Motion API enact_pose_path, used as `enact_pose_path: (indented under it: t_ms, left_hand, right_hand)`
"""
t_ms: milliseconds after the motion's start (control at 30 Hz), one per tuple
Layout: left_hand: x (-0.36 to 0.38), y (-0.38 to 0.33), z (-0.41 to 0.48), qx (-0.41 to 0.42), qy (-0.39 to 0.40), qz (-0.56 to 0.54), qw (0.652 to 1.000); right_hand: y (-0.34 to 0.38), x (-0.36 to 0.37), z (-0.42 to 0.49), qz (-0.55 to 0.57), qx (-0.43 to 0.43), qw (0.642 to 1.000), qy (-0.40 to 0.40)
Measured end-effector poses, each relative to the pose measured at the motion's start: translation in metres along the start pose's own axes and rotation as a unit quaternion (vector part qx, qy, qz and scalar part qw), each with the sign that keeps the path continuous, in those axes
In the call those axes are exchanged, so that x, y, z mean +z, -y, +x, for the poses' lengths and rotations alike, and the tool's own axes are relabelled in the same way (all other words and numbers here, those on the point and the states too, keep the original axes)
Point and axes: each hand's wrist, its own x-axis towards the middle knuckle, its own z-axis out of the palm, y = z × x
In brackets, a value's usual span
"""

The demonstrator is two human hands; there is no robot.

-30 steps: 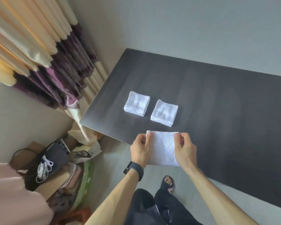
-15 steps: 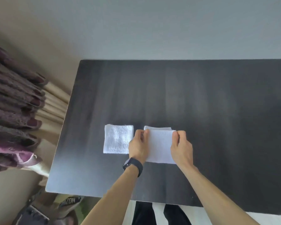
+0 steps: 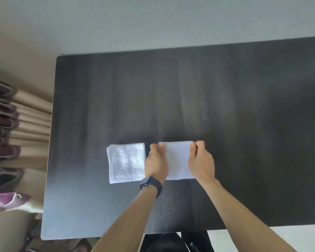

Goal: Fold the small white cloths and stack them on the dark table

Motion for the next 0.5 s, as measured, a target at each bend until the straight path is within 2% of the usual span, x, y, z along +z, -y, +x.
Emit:
enact_pose_path:
  t_ms: [200,300,333,400,467,500]
  left_hand:
    - [-0.003,-0.005,0.001,-0.002,-0.022,0.016,1.000]
    - [-0.006,-0.002,0.001,0.029,-0.029,0.042,0.998]
    - [-0.007,-0.001,-0.001,0.055,-0.034,0.052,0.997]
    - [-0.011,0.005,-0.008,0.172,-0.076,0.116,0.975]
    - [-0.010,0.014,-0.014,0.295,-0.104,0.218,0.924]
    - [-0.009,0.018,-0.016,0.329,-0.092,0.263,0.902]
  right_hand:
    - [0.004,0.002,-0.001,-0.017,0.020,1.000,-0.004]
    - [0.001,0.002,-0.005,-0.014,0.019,0.999,-0.037]
    - [-0.002,0.002,-0.009,-0.011,0.009,0.998,-0.063]
    - [-0.011,0.003,-0.021,-0.015,-0.046,0.991,-0.126]
    - [-0.021,0.009,-0.034,-0.047,-0.115,0.979,-0.164]
    - [-0.025,0.013,-0.039,-0.072,-0.147,0.972,-0.170]
